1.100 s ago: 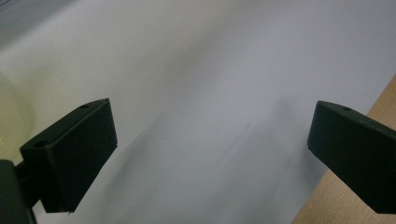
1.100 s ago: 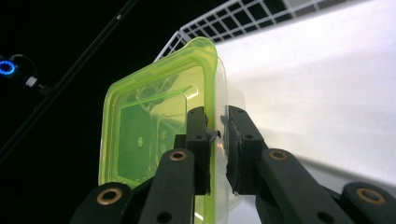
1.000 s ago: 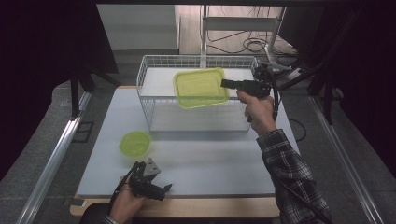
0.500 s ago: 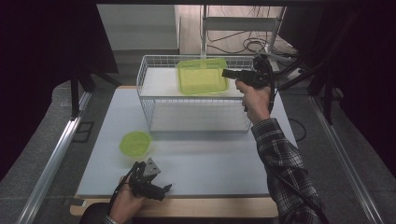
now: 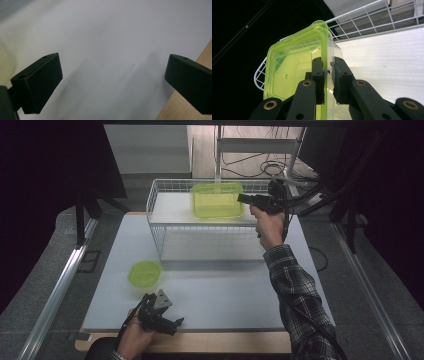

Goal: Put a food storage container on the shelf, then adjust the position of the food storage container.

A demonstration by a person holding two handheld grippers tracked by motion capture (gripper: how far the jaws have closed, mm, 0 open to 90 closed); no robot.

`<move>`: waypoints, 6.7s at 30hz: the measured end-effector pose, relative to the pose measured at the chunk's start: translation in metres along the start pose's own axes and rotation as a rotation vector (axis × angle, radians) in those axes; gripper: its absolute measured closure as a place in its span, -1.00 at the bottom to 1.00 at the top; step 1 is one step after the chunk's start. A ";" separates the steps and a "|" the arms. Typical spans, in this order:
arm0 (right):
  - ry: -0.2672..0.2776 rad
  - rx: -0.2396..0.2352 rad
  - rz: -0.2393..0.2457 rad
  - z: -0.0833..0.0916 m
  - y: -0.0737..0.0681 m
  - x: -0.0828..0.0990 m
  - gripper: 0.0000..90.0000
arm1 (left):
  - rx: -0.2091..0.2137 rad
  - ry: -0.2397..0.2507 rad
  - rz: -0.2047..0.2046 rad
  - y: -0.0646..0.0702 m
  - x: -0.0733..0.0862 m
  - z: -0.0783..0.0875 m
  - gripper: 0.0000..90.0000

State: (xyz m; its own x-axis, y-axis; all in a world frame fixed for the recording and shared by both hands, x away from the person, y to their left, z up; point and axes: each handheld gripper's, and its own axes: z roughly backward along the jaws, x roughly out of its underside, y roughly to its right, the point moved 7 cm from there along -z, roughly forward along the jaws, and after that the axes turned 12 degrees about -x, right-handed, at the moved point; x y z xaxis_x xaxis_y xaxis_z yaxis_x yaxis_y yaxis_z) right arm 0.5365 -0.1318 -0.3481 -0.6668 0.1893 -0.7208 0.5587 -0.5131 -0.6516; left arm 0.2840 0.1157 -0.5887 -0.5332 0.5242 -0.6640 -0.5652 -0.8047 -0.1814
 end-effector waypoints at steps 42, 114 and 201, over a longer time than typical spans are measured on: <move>-0.093 0.083 0.157 -0.005 0.000 -0.002 -0.08 | 0.004 0.000 0.010 -0.002 0.000 0.000 -0.96; -0.322 0.102 0.533 0.071 0.016 0.182 -0.97 | -0.024 0.060 0.017 -0.008 -0.004 0.005 -0.98; -0.456 0.195 0.539 0.085 0.064 0.251 -0.88 | -0.260 0.044 0.327 -0.191 -0.003 0.015 1.00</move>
State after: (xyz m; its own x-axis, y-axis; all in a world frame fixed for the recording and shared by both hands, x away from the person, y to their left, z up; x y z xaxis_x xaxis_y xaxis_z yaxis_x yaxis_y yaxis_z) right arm 0.3625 -0.1879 -0.5507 -0.4869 -0.4768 -0.7318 0.7973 -0.5848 -0.1495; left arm 0.3846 0.2722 -0.5413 -0.6276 0.2212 -0.7464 -0.1895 -0.9734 -0.1292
